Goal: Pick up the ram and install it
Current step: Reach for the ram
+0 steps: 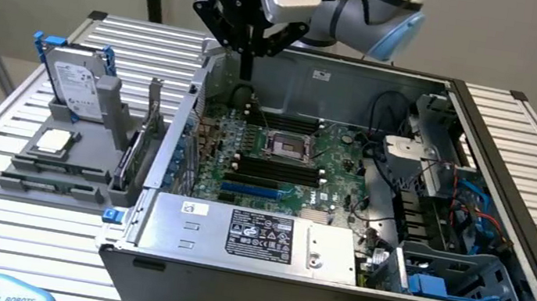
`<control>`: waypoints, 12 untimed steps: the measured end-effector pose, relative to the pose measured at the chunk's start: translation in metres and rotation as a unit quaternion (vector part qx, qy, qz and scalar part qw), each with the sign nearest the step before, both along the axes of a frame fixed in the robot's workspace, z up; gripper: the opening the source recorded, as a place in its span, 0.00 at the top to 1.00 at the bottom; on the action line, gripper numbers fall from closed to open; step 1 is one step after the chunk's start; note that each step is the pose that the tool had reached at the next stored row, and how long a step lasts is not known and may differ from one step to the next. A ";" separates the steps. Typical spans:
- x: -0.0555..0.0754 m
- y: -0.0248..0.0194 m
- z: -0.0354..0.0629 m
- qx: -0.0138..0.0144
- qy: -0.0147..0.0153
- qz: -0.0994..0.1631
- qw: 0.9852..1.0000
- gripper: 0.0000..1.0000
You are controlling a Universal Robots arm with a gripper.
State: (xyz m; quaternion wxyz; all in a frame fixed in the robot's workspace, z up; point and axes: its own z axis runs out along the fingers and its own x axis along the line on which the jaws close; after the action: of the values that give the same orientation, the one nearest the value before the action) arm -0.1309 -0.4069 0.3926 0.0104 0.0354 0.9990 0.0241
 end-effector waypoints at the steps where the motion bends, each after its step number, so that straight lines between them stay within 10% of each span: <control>1: -0.003 -0.0014 0.0000 0.000 0.000 0.000 1.000 0.89; 12: -0.052 -0.0108 -0.0004 0.000 0.000 0.000 1.000 0.89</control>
State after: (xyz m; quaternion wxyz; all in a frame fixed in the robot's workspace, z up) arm -0.1834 -0.4177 0.3921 0.0104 0.0354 0.9990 0.0240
